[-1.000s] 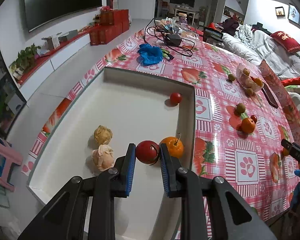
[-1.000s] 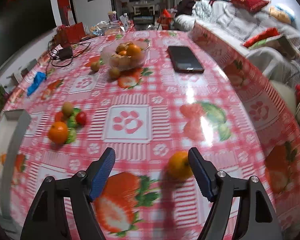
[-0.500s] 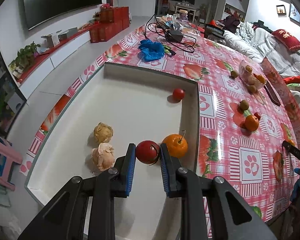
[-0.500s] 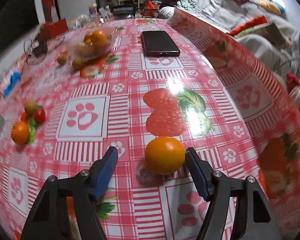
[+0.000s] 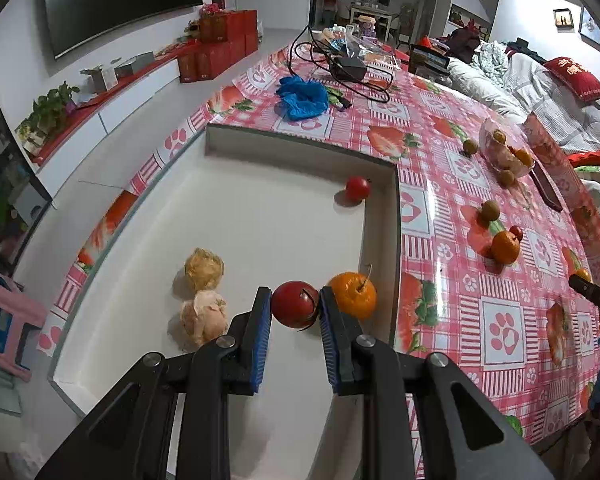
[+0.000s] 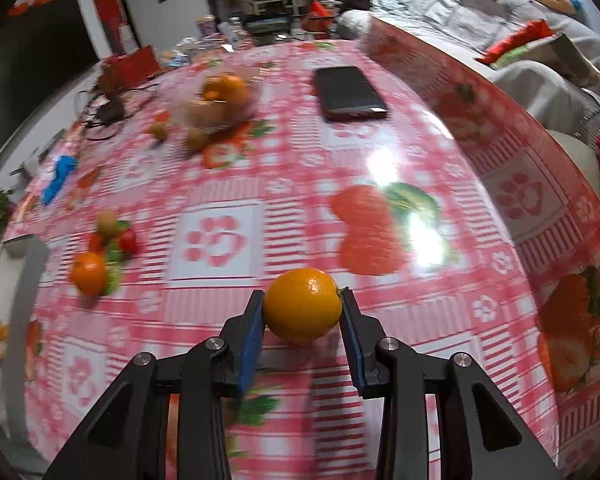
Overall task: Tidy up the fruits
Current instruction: 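Carry the red tomato and the mandarin over the white tray with both grippers, then open both grippers to drop the red tomato and mandarin into the tray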
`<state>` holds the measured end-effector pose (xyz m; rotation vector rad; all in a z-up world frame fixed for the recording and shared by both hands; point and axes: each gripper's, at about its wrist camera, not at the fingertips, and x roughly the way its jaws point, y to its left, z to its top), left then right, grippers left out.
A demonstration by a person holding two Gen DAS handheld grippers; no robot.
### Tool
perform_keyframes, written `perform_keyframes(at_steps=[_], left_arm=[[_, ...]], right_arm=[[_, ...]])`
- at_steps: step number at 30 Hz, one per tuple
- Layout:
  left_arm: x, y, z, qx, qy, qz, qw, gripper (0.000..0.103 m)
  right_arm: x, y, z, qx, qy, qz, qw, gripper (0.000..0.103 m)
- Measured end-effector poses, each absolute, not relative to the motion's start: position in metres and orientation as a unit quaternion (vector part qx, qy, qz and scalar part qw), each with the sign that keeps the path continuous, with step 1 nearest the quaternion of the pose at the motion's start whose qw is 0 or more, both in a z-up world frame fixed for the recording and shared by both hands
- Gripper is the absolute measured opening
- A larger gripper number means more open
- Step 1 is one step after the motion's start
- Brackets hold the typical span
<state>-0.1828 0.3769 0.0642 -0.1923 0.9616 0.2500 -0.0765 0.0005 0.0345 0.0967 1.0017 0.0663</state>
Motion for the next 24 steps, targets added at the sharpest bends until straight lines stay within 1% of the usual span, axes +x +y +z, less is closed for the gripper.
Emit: perform_keyframes(at_steps=[7,12,17,24], left_arm=[[-0.183,0.398,0.076,-0.091,0.449,0.135,0.879,0.026],[-0.184,0.412,0.072,-0.086,0.454,0.151,0.874,0.026],[-0.189,0.421,0.060,-0.088,0.466,0.159,0.866,0.026],[-0.191,0.431,0.049,-0.088,0.473,0.164,0.861,0.027]], right_arm=[[-0.079,0.097,0.064,0.017,0.467,0.145,0.872,0.038],[-0.082,0.173,0.074,0.002,0.472,0.224,0.853,0.038],[-0.084,0.247,0.074,-0.026,0.481,0.286,0.829,0.038],[-0.084,0.309,0.058,-0.061,0.497,0.319,0.804,0.038]])
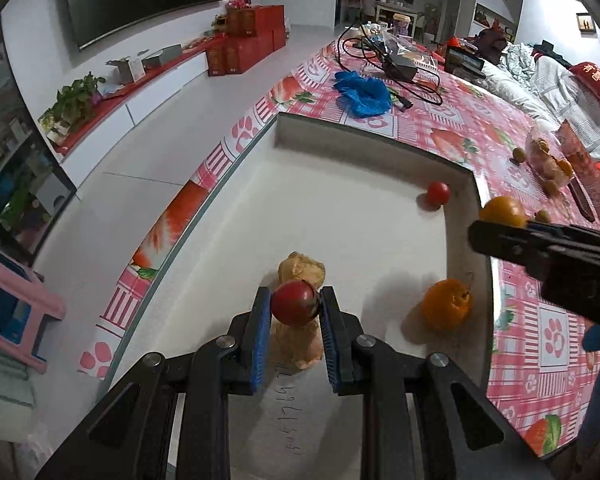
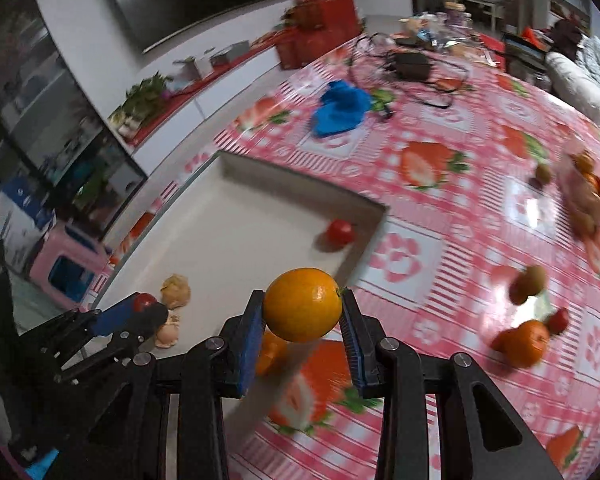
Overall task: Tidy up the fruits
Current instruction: 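Open both grippers to drop the red tomato and mandarin into the tray, then withdraw both open grippers from the tray back over the tablecloth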
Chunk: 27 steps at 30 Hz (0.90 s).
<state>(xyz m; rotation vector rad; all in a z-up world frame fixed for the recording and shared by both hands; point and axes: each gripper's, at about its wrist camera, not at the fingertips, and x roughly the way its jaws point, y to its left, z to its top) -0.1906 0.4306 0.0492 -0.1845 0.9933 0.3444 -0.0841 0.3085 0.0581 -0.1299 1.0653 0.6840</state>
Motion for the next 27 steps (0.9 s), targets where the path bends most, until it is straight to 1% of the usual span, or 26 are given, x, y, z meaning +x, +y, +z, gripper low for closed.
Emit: perform_keyframes(at_steps=[2,3,4,5,6,7,10,11,12,13,14,18,24,25,26,27], left_arm=[[-0.189,0.431,0.046,-0.089,0.478,0.163,0.859,0.030],[-0.189,0.431,0.044,-0.089,0.480,0.163,0.857,0.036],[-0.189,0.432,0.044,-0.088,0.481,0.164,0.857,0.045],[-0.190,0.431,0.043,-0.087,0.480,0.166,0.857,0.050],[-0.190,0.432,0.043,-0.087,0.479,0.167,0.858,0.059],[-0.191,0.432,0.044,-0.087,0.477,0.168,0.858,0.066],[-0.192,0.432,0.046,-0.088,0.474,0.171,0.859,0.074],[-0.191,0.432,0.046,-0.088,0.474,0.172,0.859,0.075],[-0.191,0.432,0.047,-0.086,0.473,0.174,0.859,0.077],[-0.192,0.431,0.048,-0.085,0.472,0.175,0.860,0.078],[-0.191,0.431,0.048,-0.084,0.472,0.175,0.860,0.078],[-0.191,0.426,0.052,-0.077,0.472,0.176,0.861,0.079],[-0.188,0.417,0.060,-0.068,0.468,0.176,0.864,0.080],[-0.187,0.415,0.061,-0.065,0.468,0.175,0.864,0.080],[-0.186,0.412,0.063,-0.062,0.468,0.175,0.864,0.080],[-0.185,0.410,0.064,-0.059,0.467,0.174,0.865,0.081]], right_arm=[[-0.083,0.315,0.053,-0.067,0.504,0.322,0.799,0.038],[-0.083,0.318,0.051,-0.071,0.507,0.324,0.796,0.038],[-0.083,0.320,0.050,-0.074,0.511,0.326,0.792,0.038],[-0.083,0.323,0.048,-0.079,0.515,0.328,0.788,0.038],[-0.084,0.325,0.047,-0.086,0.515,0.328,0.787,0.038],[-0.084,0.326,0.046,-0.091,0.515,0.327,0.787,0.038],[-0.086,0.330,0.047,-0.105,0.512,0.329,0.786,0.038],[-0.087,0.331,0.048,-0.107,0.513,0.330,0.785,0.040],[-0.088,0.331,0.049,-0.110,0.513,0.331,0.784,0.047],[-0.089,0.331,0.051,-0.114,0.508,0.331,0.787,0.065],[-0.090,0.330,0.053,-0.116,0.503,0.330,0.791,0.076],[-0.094,0.327,0.062,-0.135,0.486,0.324,0.800,0.076],[-0.090,0.306,0.067,-0.124,0.487,0.310,0.807,0.077],[-0.089,0.301,0.068,-0.122,0.487,0.306,0.809,0.088],[-0.089,0.298,0.068,-0.120,0.486,0.303,0.811,0.103],[-0.089,0.292,0.070,-0.116,0.481,0.300,0.815,0.103]])
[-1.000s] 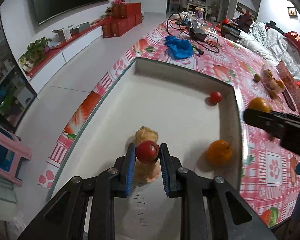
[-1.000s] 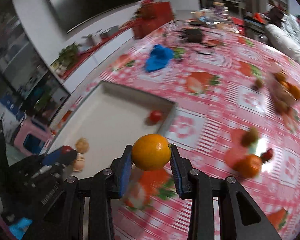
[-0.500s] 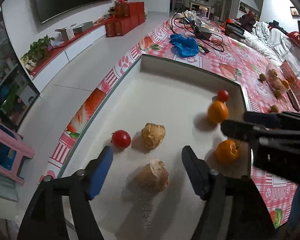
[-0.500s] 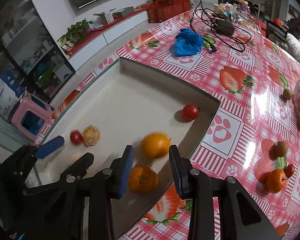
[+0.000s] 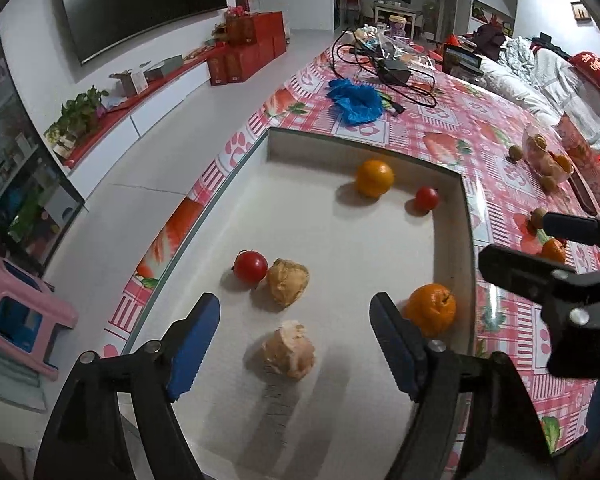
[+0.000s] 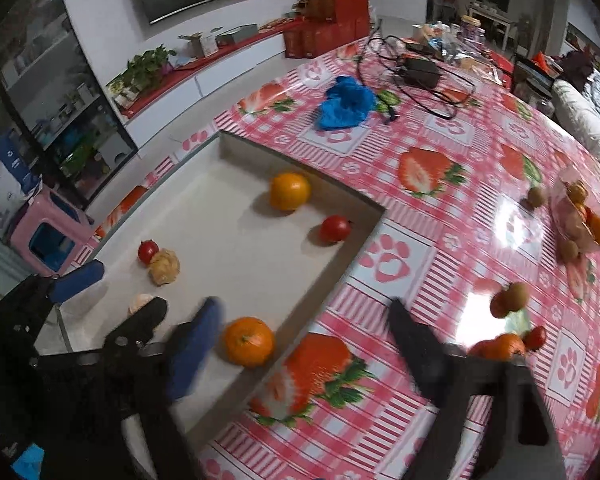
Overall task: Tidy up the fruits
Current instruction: 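Withdraw both open grippers from the tray back over the tablecloth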
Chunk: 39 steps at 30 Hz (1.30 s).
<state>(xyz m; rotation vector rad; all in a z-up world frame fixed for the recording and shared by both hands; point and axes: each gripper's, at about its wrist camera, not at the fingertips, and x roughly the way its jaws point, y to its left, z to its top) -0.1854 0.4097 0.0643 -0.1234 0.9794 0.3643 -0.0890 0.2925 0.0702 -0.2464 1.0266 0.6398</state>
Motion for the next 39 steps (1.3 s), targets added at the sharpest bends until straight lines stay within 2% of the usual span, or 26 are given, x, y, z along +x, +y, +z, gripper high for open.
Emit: perform_keyframes(at_steps=[14,23,29,31,39], left_arm=[[-0.166,0.354,0.080,-0.008,0.470,0.150,0.870,0.081],[-0.128,0.286,0.095,0.019,0.472,0.075,0.878,0.081],[-0.096,0.242,0.075,0.020,0.493,0.030,0.869,0.081],[-0.086,0.227,0.064,0.027,0.503,0.018,0.863,0.081],[-0.063,0.186,0.045,0.037,0.507,-0.010,0.861,0.081]], right_arm=[[-0.077,0.216,0.065,-0.066,0.491,0.265,0.827,0.103],[-0.058,0.100,0.033,0.009,0.524,0.160,0.836,0.103],[-0.067,0.021,0.007,0.006,0.532,0.065,0.844,0.103],[-0.076,0.007,0.004,-0.022,0.512,0.045,0.858,0.103],[-0.094,0.001,0.003,-0.029,0.466,0.055,0.883,0.103]])
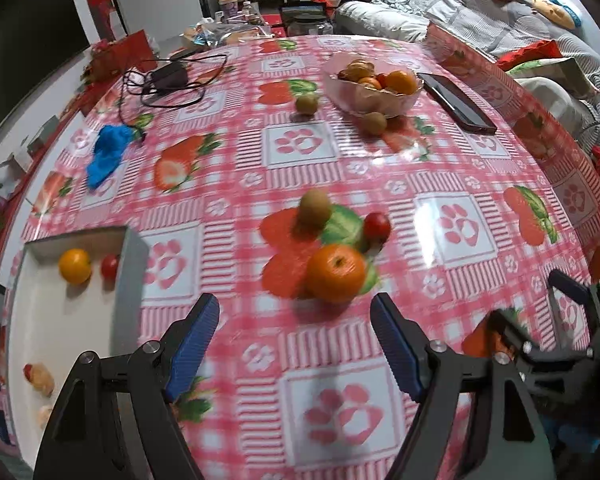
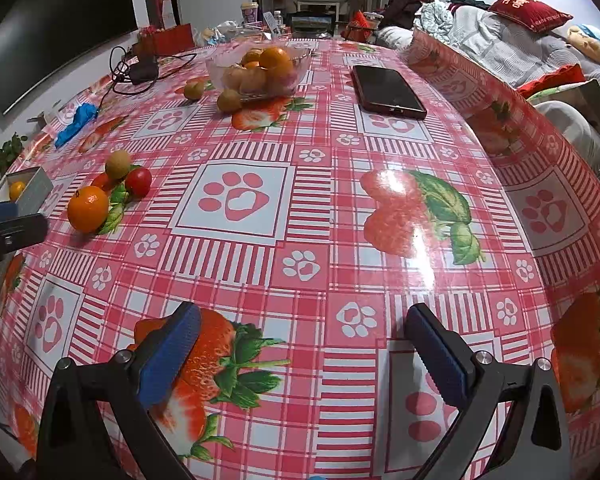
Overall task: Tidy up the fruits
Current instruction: 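Withdraw both open grippers from the tray back over the tablecloth, then move the left gripper to another orange mandarin on the tablecloth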
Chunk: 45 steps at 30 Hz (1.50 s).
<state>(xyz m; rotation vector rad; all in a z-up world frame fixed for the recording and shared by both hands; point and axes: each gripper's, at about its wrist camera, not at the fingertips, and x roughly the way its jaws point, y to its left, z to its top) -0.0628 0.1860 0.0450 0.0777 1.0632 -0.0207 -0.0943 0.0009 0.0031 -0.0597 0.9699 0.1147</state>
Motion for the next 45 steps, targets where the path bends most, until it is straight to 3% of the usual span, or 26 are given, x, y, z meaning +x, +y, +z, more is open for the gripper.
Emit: perform_keyframes(at_steps=[6,10,15,45], left_arm=[[-0.042,0.172,0.030,0.040,0.516,-0.005,0.856,0.079],[-0.036,0.166,0.020,0.043,0.531,-0.007,0.846,0.058],[-0.034,0.167,0.014,0.025,0.535,-0.011,0.845,0.043],[-0.123,0.218,0.016,0.015,0.513,0.012,0.858,0.042]], right_arm=[[-0.093,0.000,0.003,-0.028,0.465,0.056,0.883,0.103],[-0.093,-0.001,0.003,-0.028,0.465,0.056,0.883,0.103],[-0.094,-0.001,0.003,-0.028,0.465,0.056,0.883,0.103],[-0.094,-0.001,0.003,-0.028,0.464,0.056,0.884,0.103]])
